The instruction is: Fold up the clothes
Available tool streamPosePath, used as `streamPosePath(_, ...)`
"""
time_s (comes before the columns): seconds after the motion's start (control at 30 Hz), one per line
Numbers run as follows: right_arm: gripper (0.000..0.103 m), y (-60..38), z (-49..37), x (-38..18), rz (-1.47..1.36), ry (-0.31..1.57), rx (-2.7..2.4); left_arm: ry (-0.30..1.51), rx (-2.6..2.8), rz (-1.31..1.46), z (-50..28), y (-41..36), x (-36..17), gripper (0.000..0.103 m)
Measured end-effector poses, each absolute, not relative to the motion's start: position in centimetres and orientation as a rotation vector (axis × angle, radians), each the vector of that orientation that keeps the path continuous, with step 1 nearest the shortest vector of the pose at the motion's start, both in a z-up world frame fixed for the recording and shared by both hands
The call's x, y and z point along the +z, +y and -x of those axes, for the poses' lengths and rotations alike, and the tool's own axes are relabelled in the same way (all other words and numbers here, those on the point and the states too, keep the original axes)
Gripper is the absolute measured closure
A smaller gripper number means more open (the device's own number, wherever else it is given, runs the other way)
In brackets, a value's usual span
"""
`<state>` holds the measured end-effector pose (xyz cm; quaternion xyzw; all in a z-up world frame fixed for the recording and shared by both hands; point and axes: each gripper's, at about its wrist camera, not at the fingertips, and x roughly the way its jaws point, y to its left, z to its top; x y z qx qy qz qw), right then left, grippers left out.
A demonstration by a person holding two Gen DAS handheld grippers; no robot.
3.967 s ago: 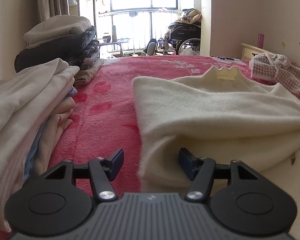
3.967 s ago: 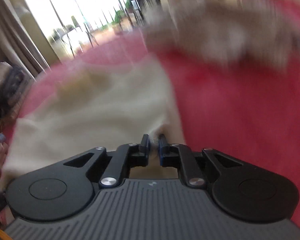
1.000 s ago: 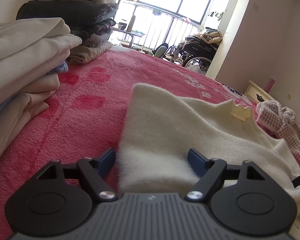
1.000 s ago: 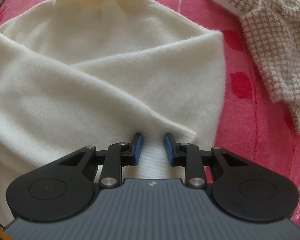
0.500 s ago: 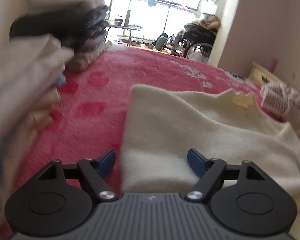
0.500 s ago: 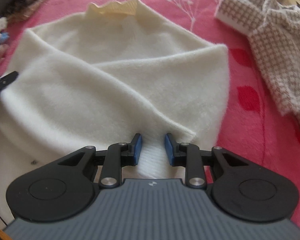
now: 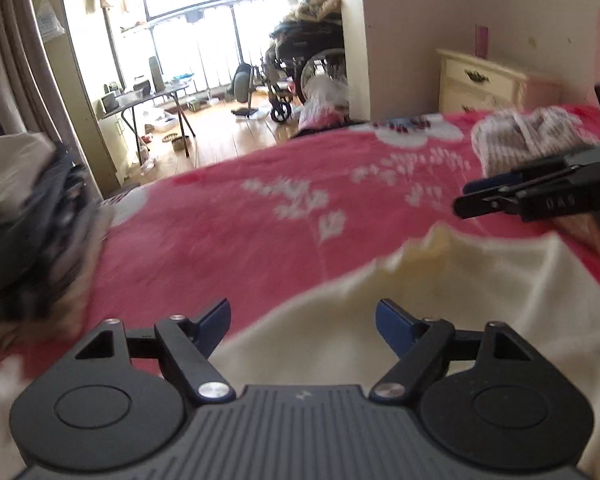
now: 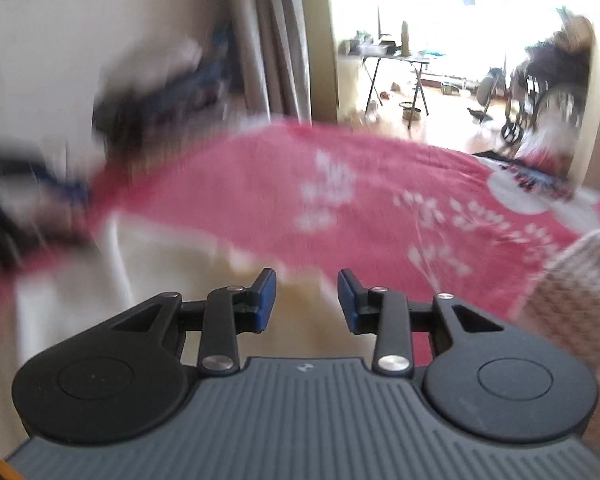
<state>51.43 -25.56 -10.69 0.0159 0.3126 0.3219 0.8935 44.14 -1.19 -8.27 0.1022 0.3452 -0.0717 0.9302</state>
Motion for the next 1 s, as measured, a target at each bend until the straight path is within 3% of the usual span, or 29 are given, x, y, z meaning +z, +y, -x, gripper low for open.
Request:
streamPosePath(0.13, 0.070, -27.5, -56.1, -12.1, -0.339, 0.755, 0.678, 0.681, -0.225, -0.283, -47.0, -4.9, -11.1, 0.028)
streamPosePath(0.23, 0.069, -28.3, -55.9, -12.7, -0.337, 0.769, 0.677, 0.665, -0.278, -0.403, -47.8, -7.7, -13.3, 0.032)
streamPosePath(0.3, 0.064, -28.5, -55.7, -13.2, -0.318, 0.770, 0.692, 0.659, -0.289, -0.462, -48.4, -9.0, -14.5, 0.044)
streamPosePath(0.33, 0.063, -28.5, -55.7, -13.7, -0.308, 0.778, 0.691, 0.660, -0.289, -0.471, -48.6, -9.3, -15.0, 0.058)
streamPosePath(0.37, 0.063, -28.3, -55.8, -14.1, -0.300, 0.794, 0.685, 0.664, -0.288, -0.476, -48.8, -9.5, -15.4, 0.084)
streamPosePath(0.4, 0.063, -28.2, -55.8, -14.6, -0.298, 0.806, 0.680, 0.671, -0.289, -0.482, -49.0, -9.7, -15.7, 0.097)
streamPosePath(0.43, 0.063, -28.2, -55.7, -14.8, -0.313, 0.813, 0.682, 0.678, -0.293, -0.487, -48.8, -9.7, -15.9, 0.100)
streamPosePath(0.7, 0.066, -28.6, -54.6, -13.1, -0.406, 0.746, 0.771, 0.636, -0.452, -0.682, -43.1, -9.2, -16.0, 0.100)
streamPosePath(0.83, 0.070, -27.0, -53.1, -12.4, -0.344, 0.767, 0.853, 0.647, -0.460, -0.715, -42.0, -9.1, -16.6, 0.100)
streamPosePath(1.0, 0.076, -23.8, -51.5, -15.9, -0.157, 0.863, 0.887, 0.685, -0.433, -0.741, -42.8, -9.0, -18.3, 0.095)
